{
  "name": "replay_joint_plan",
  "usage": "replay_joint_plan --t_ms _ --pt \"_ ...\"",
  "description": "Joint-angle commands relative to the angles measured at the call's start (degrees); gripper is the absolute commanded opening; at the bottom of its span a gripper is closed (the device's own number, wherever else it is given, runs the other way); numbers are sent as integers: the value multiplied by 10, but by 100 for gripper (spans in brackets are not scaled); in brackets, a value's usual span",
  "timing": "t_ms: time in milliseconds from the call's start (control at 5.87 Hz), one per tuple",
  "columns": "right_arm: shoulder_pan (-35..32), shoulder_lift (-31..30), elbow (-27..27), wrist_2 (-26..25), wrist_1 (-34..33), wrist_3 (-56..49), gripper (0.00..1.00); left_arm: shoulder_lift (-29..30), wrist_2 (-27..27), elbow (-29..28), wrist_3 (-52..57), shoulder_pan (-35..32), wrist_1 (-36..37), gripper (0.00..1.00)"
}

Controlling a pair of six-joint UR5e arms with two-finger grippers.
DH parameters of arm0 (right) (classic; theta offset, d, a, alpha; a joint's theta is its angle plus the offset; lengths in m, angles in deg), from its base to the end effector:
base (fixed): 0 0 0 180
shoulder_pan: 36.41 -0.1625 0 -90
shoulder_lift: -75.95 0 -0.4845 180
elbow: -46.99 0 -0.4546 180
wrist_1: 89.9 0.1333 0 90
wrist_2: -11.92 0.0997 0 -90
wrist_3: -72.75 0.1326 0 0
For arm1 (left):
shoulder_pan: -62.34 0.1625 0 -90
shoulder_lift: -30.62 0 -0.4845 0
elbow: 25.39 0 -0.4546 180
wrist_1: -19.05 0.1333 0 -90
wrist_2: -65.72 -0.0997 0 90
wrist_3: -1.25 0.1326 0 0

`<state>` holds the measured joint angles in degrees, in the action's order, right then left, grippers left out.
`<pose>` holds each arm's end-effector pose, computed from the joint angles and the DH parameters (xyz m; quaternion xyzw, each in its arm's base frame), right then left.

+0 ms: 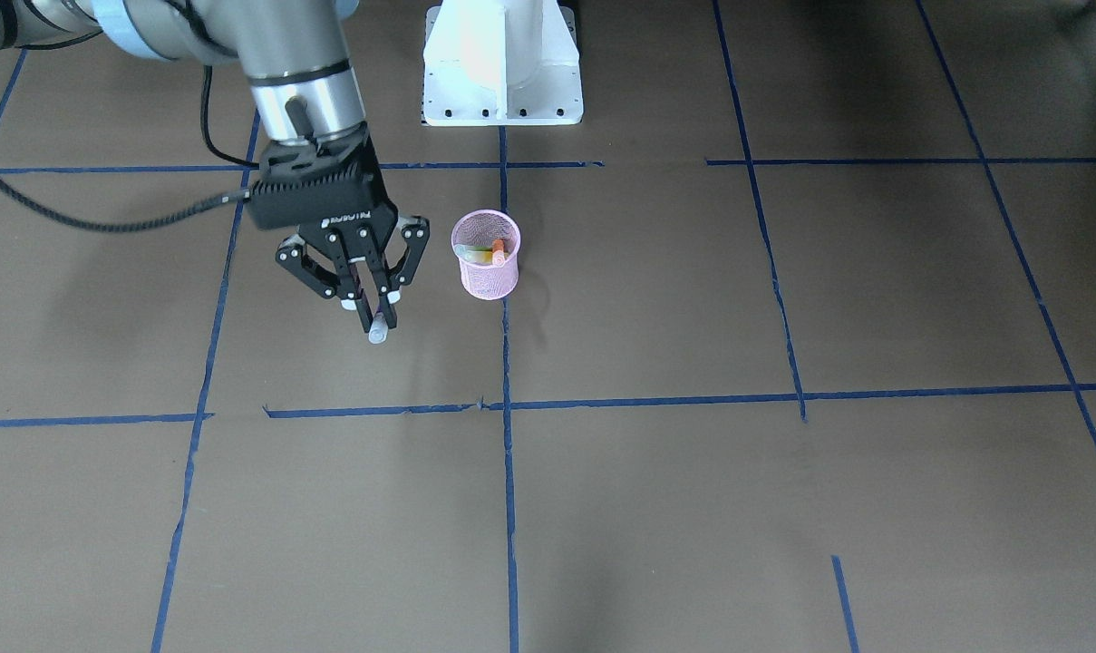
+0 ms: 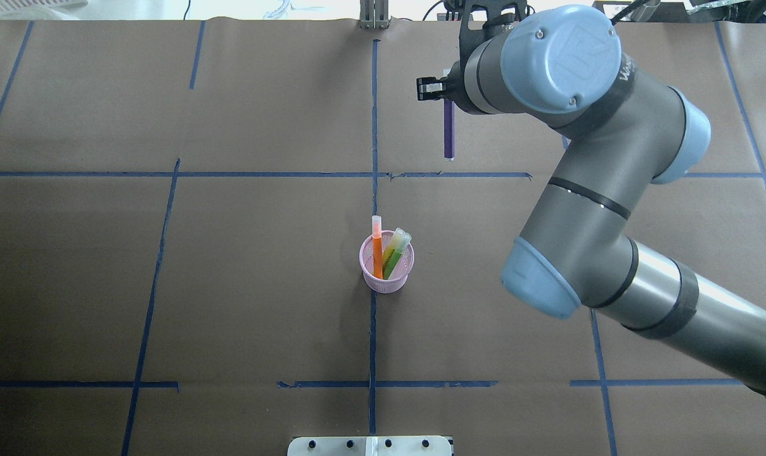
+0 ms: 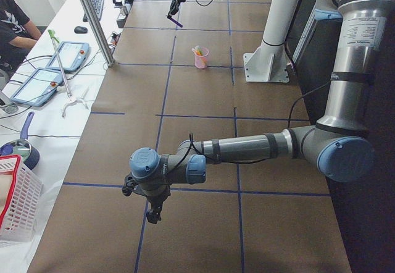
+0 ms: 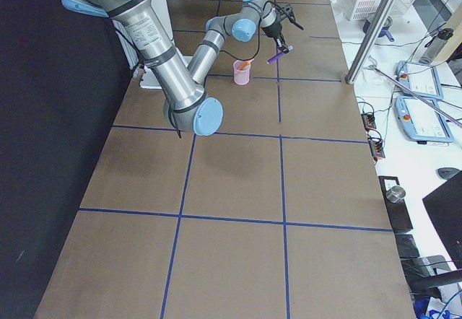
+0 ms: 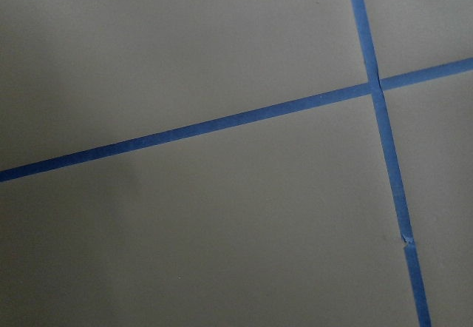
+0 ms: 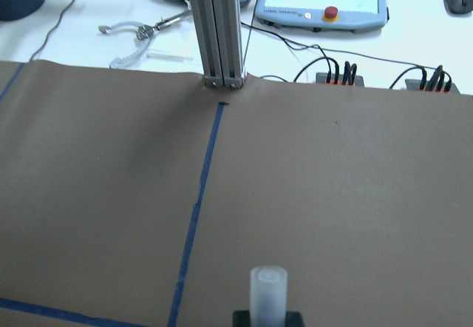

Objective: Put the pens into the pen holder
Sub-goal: 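Lift the purple marker with the right gripper and carry it toward the cup, then lower the purple marker into the cup and open the right gripper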

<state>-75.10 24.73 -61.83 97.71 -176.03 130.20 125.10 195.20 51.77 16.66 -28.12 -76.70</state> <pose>-0.4654 -0.5560 0.1319 0.3231 -0.3968 0.0647 0.8567 -0.0537 -0.5821 0.8184 0.0254 0.3374 0.1148 0.9340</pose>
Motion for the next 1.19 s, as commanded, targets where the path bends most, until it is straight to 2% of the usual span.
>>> replay_joint_plan --t_ms 0,170,511,1022 --pt "66 1 -27 -137 -1 1 0 0 0 1 1 0 0 100" --pt "125 2 -24 -191 3 31 0 0 0 2 1 0 0 100" --pt "208 -3 -25 -249 4 65 0 2 -1 3 1 0 0 100" --pt "246 -33 -24 -281 7 68 0 1 -1 2 4 0 0 100"
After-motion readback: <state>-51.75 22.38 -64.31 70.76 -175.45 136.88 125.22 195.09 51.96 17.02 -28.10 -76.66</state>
